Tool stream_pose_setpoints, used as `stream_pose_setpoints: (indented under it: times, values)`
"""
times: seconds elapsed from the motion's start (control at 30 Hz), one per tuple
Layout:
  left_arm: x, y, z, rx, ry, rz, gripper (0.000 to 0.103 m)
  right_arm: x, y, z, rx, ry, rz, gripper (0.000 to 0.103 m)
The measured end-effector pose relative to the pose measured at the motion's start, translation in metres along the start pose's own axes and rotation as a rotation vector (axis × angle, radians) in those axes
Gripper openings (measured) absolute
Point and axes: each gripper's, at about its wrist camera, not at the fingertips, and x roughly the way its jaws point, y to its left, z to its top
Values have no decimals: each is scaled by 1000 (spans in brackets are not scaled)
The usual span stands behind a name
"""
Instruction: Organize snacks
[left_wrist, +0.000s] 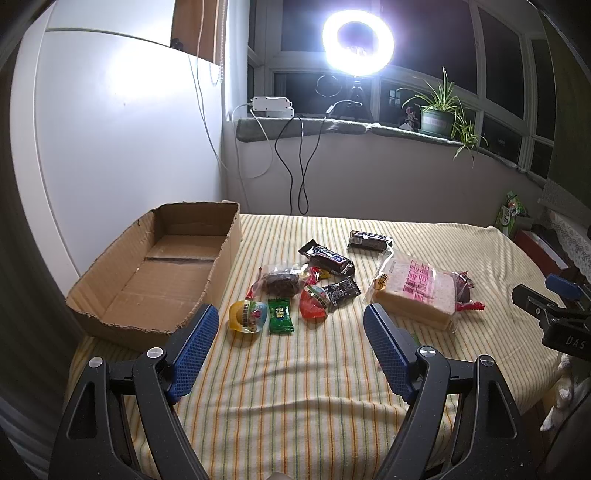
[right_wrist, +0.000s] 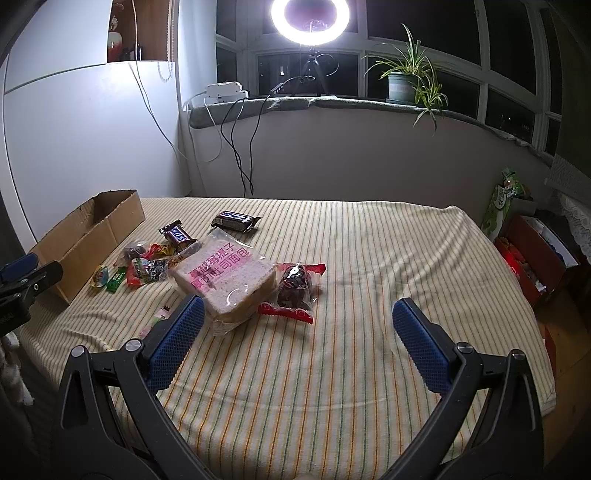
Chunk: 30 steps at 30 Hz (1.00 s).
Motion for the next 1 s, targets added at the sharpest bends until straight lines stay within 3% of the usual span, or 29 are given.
stream_pose_setpoints:
  times: [1.0]
  values:
    - [13, -8, 4, 9, 25, -22, 81, 17, 0, -1, -1, 42, 46, 103]
